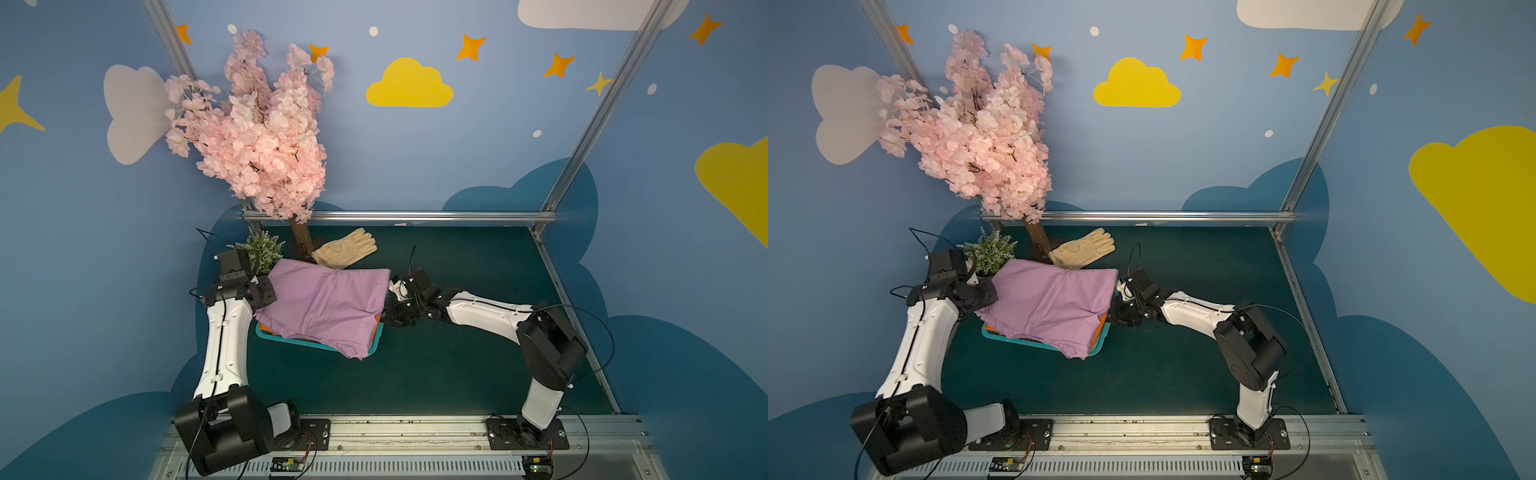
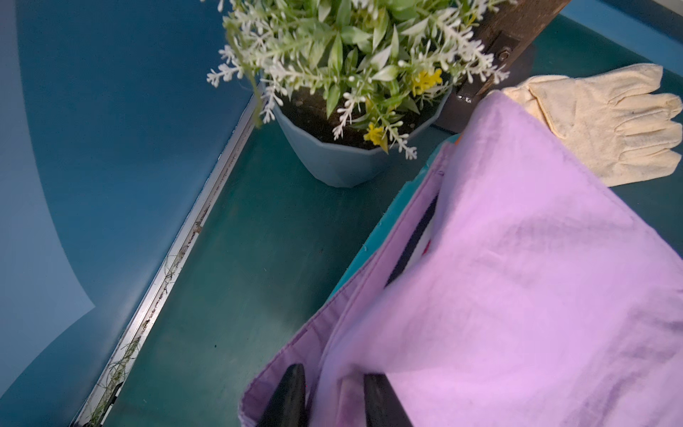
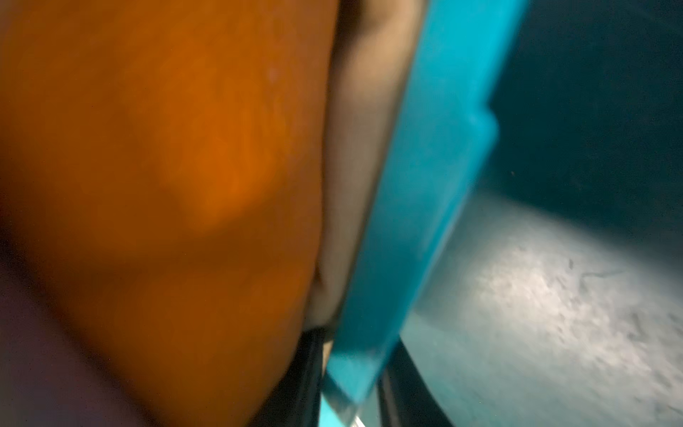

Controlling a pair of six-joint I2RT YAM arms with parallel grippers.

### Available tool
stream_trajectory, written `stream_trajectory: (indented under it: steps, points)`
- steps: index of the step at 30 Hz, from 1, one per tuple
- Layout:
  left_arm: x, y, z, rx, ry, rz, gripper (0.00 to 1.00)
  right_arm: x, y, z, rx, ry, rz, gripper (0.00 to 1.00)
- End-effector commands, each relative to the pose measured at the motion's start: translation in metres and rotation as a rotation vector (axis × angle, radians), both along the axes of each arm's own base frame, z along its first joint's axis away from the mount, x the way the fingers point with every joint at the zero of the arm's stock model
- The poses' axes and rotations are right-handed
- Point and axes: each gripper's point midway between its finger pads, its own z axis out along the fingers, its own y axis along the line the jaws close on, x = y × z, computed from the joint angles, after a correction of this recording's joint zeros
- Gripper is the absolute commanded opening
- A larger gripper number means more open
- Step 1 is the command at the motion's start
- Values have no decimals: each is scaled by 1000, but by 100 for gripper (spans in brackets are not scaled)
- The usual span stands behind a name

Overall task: Put the folded long pants in the basket
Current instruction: Move the basket to the center of the board.

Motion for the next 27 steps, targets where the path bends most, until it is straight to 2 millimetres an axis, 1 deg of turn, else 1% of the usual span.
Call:
stream_trajectory:
  steps: [1, 3, 5, 8, 9, 11, 13, 15, 16, 18, 21, 22, 23, 24, 25, 27]
  points:
    - [-3, -7, 6, -32, -23, -8, 31, -5, -16, -35, -188, 5, 17, 20]
    - [-3, -10, 5, -44, -25, -14, 31, -3, -35, -40, -299, -11, 8, 13]
    - [-2, -14, 5, -69, -32, -24, 32, 0, -58, -41, -358, -17, -14, 9]
    - [1, -31, 2, -161, -48, -57, 32, 8, -95, -39, -415, -34, -44, 0]
    - [3, -42, 0, -226, -54, -85, 32, 12, -110, -37, -451, -52, -53, 0]
    - [5, -72, -4, -386, -64, -165, 29, 16, -135, -35, -499, -68, -49, 0]
    - [1, -98, -8, -545, -56, -192, 28, 19, -164, -32, -549, -52, -45, 0]
    - [-5, -127, -8, -690, -68, -243, 29, 21, -187, -25, -558, -39, -42, 0]
    - [-7, -140, -7, -740, -73, -267, 30, 22, -200, -22, -567, -33, -52, 0]
    - [-19, -176, -10, -815, -55, -347, 32, 23, -225, -17, -558, -21, -77, 0]
    - [-38, -224, -18, -862, -15, -450, 38, 28, -263, -9, -520, 11, -166, 0]
    - [-43, -237, -21, -874, -8, -474, 41, 28, -273, -7, -501, 16, -191, 0]
    - [-47, -249, -25, -869, -5, -501, 44, 31, -283, -3, -485, 16, -224, 0]
    - [-49, -253, -32, -842, 5, -496, 46, 33, -293, 0, -476, 17, -251, 3]
    - [-49, -253, -36, -819, 12, -483, 48, 34, -300, 3, -471, 20, -277, 7]
    - [-46, -250, -39, -804, 26, -454, 53, 36, -307, 10, -450, 18, -323, 22]
